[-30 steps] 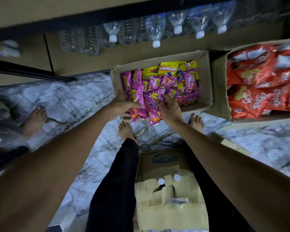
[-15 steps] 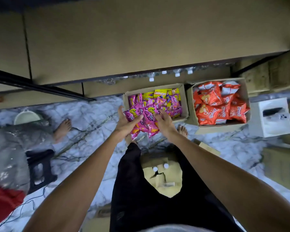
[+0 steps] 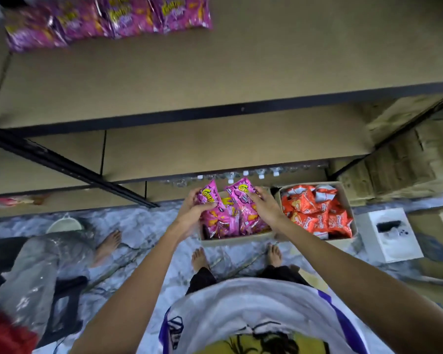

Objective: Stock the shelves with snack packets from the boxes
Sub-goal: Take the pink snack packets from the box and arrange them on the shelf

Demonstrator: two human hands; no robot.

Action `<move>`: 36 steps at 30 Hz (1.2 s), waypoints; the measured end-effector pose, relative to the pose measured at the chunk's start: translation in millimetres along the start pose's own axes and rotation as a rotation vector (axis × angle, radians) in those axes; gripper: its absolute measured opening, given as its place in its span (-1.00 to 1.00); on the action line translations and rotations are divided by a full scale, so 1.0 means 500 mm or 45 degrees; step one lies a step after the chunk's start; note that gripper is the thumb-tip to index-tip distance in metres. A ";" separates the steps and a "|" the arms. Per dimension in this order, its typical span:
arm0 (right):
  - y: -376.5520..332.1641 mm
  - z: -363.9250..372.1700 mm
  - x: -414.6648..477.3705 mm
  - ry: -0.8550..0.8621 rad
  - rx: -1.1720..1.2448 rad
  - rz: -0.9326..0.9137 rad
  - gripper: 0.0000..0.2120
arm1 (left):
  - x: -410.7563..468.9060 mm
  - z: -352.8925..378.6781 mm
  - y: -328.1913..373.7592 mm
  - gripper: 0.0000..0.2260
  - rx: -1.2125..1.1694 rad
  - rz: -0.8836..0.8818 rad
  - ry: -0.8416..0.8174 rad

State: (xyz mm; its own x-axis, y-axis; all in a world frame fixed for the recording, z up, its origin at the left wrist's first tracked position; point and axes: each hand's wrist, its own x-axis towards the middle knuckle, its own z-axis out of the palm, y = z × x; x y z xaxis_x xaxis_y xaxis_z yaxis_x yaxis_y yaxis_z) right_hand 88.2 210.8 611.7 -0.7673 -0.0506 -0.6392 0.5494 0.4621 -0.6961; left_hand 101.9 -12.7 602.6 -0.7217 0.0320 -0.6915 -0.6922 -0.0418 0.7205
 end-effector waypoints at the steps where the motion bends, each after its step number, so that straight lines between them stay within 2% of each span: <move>1: -0.009 -0.009 -0.005 0.003 -0.008 -0.016 -0.46 | -0.005 -0.003 0.012 -0.42 -0.008 0.026 0.011; 5: -0.053 -0.045 -0.016 0.001 -0.077 -0.177 -0.51 | -0.024 -0.005 0.079 -0.24 -0.043 0.117 0.043; 9: -0.102 -0.074 -0.021 -0.049 -0.067 -0.311 -0.53 | -0.036 -0.003 0.135 -0.22 0.003 0.235 0.122; 10: -0.115 -0.079 -0.025 -0.071 -0.061 -0.344 -0.47 | -0.035 -0.003 0.146 -0.24 0.006 0.281 0.155; 12: -0.136 -0.087 -0.018 -0.087 -0.035 -0.402 -0.22 | -0.035 -0.003 0.173 -0.27 0.005 0.356 0.218; 13: -0.147 -0.091 -0.013 -0.097 -0.035 -0.437 -0.18 | -0.040 -0.002 0.189 -0.28 0.016 0.382 0.242; 16: -0.202 -0.107 -0.011 -0.117 -0.004 -0.536 -0.35 | -0.049 0.000 0.241 -0.39 0.056 0.515 0.327; 19: -0.264 -0.128 -0.010 -0.124 0.038 -0.632 -0.45 | -0.058 0.004 0.294 -0.37 0.020 0.608 0.354; 28: -0.432 -0.198 0.011 -0.197 0.007 -0.833 -0.38 | -0.079 0.001 0.442 -0.32 -0.225 0.609 0.262; 33: -0.486 -0.210 0.036 -0.183 -0.064 -0.897 -0.54 | -0.098 -0.015 0.479 -0.31 -0.350 0.593 0.244; 36: -0.517 -0.203 0.047 -0.230 -0.115 -0.893 -0.52 | -0.116 -0.030 0.485 -0.32 -0.420 0.626 0.324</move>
State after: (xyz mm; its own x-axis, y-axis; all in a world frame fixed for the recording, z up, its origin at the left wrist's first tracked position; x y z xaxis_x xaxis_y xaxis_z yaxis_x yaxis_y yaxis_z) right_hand -105.2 180.1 809.9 -0.8580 -0.5033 -0.1024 -0.0868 0.3386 -0.9369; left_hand -24.0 -39.8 816.5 -0.9022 -0.3054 -0.3045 -0.2134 -0.2973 0.9306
